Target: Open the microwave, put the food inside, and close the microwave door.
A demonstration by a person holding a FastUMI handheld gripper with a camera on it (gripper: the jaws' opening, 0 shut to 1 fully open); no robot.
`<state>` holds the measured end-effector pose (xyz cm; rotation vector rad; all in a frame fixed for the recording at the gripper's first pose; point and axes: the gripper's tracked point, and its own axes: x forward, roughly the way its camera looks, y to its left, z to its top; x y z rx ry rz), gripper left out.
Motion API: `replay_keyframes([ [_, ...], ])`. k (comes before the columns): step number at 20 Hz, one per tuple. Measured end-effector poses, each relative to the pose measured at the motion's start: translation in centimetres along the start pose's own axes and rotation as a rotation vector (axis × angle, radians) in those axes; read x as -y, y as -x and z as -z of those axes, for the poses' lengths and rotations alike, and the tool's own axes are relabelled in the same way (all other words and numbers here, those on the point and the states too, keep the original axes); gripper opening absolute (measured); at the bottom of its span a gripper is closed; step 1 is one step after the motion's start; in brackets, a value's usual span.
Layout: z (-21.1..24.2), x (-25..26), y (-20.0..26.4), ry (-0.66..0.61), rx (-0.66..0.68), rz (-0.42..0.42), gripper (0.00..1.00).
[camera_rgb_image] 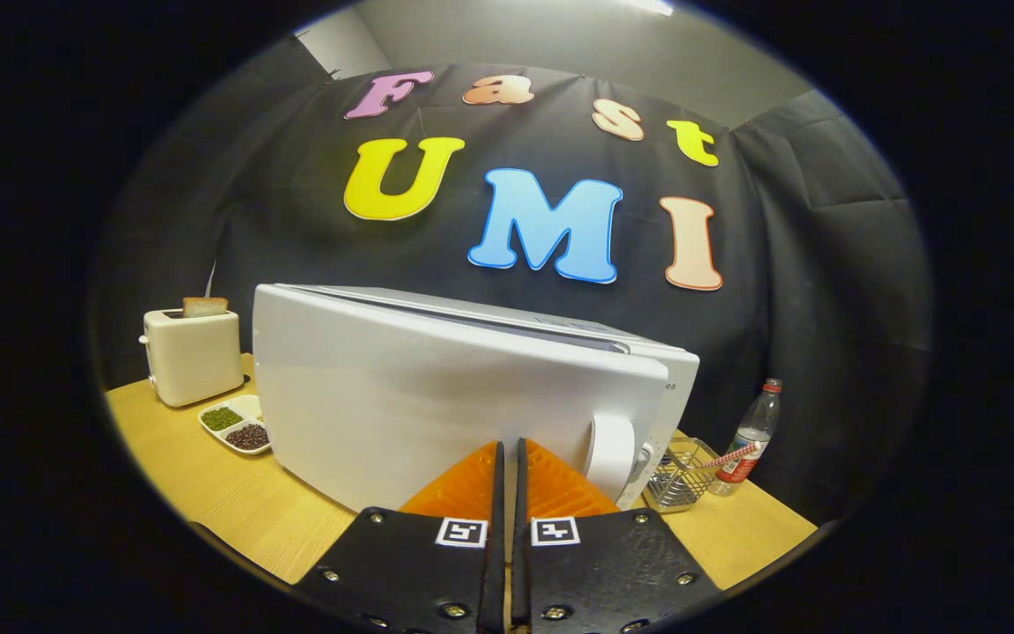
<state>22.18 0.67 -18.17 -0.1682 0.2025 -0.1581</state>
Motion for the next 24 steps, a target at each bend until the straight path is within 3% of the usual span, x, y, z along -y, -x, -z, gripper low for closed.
replay_keyframes([
  [8, -0.2, 0.7, -4.9, -0.03, -0.021, 0.061, 0.04],
  [15, -0.3, -0.3, -5.6, 0.033, -0.006, 0.065, 0.06],
  [19, -0.5, -0.6, -1.9, 0.004, -0.033, -0.049, 0.06],
  [24, -2.7, 0.6, 7.0, -0.132, -0.003, -0.146, 0.06],
])
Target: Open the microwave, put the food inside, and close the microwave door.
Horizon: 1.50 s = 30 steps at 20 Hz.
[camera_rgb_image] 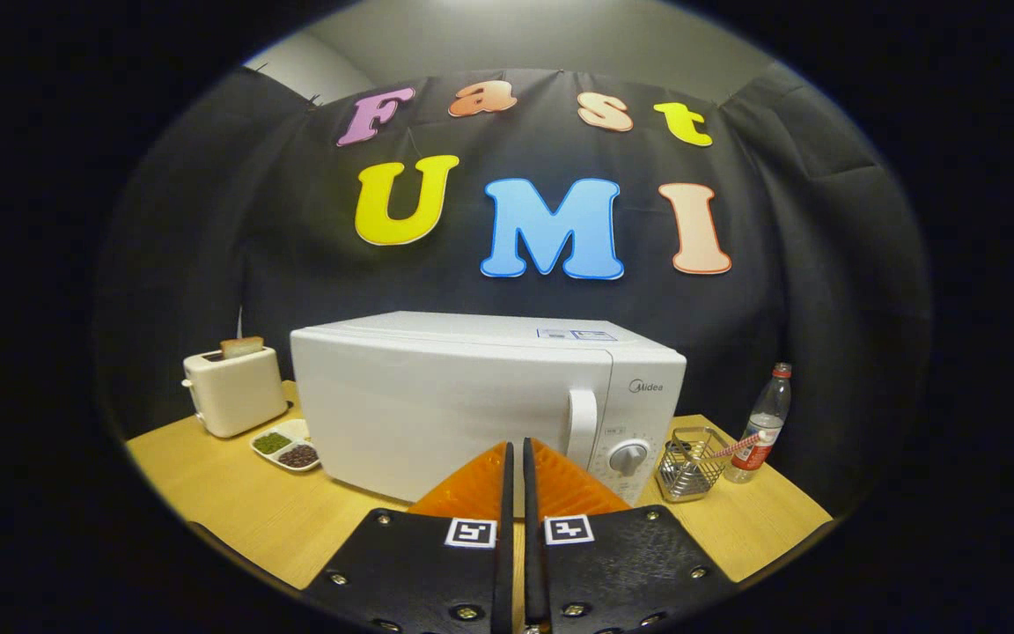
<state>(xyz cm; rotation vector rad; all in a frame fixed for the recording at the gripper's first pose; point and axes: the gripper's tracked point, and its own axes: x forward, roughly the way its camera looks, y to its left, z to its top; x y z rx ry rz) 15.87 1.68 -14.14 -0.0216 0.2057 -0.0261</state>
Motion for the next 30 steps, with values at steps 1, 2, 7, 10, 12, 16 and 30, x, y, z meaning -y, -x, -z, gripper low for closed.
replay_keyframes([
  [1, -0.1, 0.3, 2.0, -0.013, 0.014, -0.017, 0.06],
  [2, -0.1, 0.9, 3.5, -0.004, 0.026, -0.018, 0.06],
  [7, -1.3, 3.8, 9.8, -0.035, 0.072, -0.041, 0.06],
  [10, -2.4, 6.6, 12.9, -0.004, 0.09, -0.009, 0.06],
  [12, -2.0, 7.7, 15.5, 0.008, 0.099, -0.012, 0.05],
  [16, -3.1, 8.7, 18.8, -0.093, 0.108, -0.058, 0.06],
  [30, -6.0, 5.5, 23.1, -0.072, 0.138, -0.058, 0.97],
])
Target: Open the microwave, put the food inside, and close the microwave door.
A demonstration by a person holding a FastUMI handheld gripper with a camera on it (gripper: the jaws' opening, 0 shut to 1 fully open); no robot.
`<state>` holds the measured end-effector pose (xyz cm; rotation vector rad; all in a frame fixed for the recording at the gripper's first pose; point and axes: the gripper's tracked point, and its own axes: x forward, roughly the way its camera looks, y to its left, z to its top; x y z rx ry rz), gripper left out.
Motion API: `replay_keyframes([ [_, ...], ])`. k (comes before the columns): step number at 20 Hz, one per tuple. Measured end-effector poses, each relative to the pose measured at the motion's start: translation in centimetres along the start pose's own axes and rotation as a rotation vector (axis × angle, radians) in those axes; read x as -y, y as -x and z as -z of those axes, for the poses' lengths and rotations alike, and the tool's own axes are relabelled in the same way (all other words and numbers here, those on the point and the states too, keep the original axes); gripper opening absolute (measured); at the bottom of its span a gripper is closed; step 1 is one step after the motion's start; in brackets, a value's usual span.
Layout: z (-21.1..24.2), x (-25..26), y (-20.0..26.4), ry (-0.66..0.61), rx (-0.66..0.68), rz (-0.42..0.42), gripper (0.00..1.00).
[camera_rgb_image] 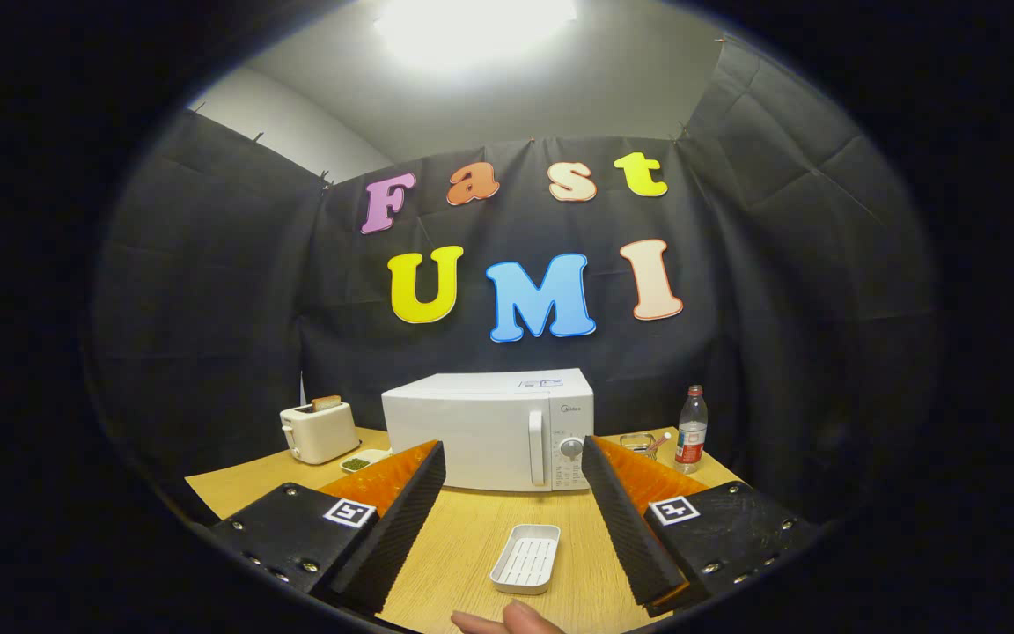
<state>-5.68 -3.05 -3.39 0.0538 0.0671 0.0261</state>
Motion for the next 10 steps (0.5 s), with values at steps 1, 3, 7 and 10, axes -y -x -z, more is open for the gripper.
replay_keyframes([
  [1, 0.09, 0.43, -0.14, 0.016, -0.001, 0.016, 0.97],
  [3, 0.15, 0.79, -0.27, 0.044, 0.002, 0.034, 0.97],
  [7, 0.58, 0.67, -0.65, 0.026, -0.009, 0.026, 0.97],
  [10, 0.46, 0.72, -0.7, 0.026, -0.006, 0.03, 0.97],
])
